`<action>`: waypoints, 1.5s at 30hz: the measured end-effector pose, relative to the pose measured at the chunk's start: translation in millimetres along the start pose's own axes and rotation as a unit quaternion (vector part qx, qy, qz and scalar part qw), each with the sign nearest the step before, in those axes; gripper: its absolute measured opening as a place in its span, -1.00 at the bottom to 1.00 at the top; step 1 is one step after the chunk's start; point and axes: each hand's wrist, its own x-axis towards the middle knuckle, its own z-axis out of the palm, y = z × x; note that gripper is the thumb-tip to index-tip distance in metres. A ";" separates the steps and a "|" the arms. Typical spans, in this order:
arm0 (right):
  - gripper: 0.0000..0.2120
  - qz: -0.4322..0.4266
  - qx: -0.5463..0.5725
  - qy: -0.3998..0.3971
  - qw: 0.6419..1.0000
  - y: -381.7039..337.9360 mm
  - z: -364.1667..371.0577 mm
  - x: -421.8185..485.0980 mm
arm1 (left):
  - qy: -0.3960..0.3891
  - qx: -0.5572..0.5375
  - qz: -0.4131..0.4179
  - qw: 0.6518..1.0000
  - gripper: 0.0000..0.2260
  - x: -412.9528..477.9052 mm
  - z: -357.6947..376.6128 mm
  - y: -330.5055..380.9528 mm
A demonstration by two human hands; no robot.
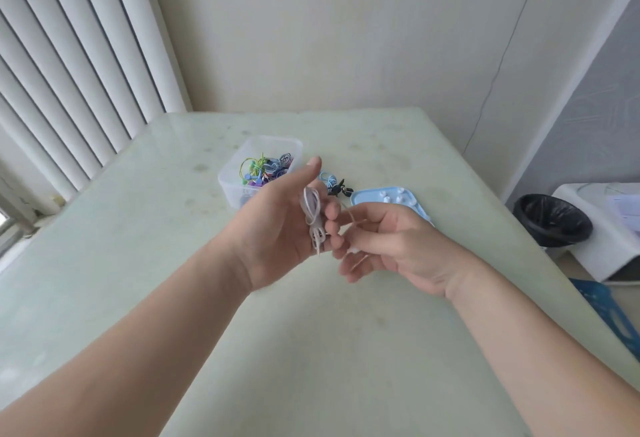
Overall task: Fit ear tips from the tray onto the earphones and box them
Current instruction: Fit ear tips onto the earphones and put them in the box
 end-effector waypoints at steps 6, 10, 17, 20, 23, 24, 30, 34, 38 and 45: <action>-0.79 -0.006 0.145 0.103 0.984 13.7 -9.7 8.3 | 0.052 0.026 0.036 0.998 -0.91 20.4 -18.5 -8.7; -0.83 -0.043 0.101 0.185 0.977 11.7 -21.3 10.8 | 0.067 0.134 0.012 0.989 -0.69 26.3 -21.3 -28.0; -0.84 -0.036 -0.027 0.118 0.992 11.9 -20.0 0.7 | 0.068 0.275 0.094 0.955 -0.91 31.9 -2.8 -49.8; -0.81 -0.025 -0.047 0.130 0.990 14.5 -16.1 1.8 | 0.093 0.241 0.134 0.957 -0.84 32.4 -4.0 -61.2; -0.75 -0.008 -0.019 0.160 0.987 12.4 -15.5 0.3 | 0.093 0.232 0.143 0.957 -0.88 31.0 -10.5 -68.0; -0.77 -0.007 -0.009 0.159 0.987 11.8 -13.6 -0.4 | 0.090 0.236 0.142 0.957 -0.88 30.2 -13.3 -69.3; -0.88 -0.026 -0.011 0.119 0.993 14.9 -7.7 -4.5 | 0.066 0.183 0.114 0.974 -0.76 28.9 -19.2 -70.2; -0.80 -0.029 0.011 0.103 0.994 14.3 -3.0 -4.0 | -0.030 0.237 0.100 0.966 -0.83 24.8 -25.0 -66.8; -0.88 -0.023 0.044 0.126 0.991 17.2 -3.1 -1.8 | -0.024 0.194 0.099 0.976 -0.85 25.4 -26.6 -67.3; -0.84 -0.035 0.067 0.110 0.991 21.9 -1.9 -1.7 | 0.056 0.182 0.129 0.973 -0.87 30.2 -26.3 -74.5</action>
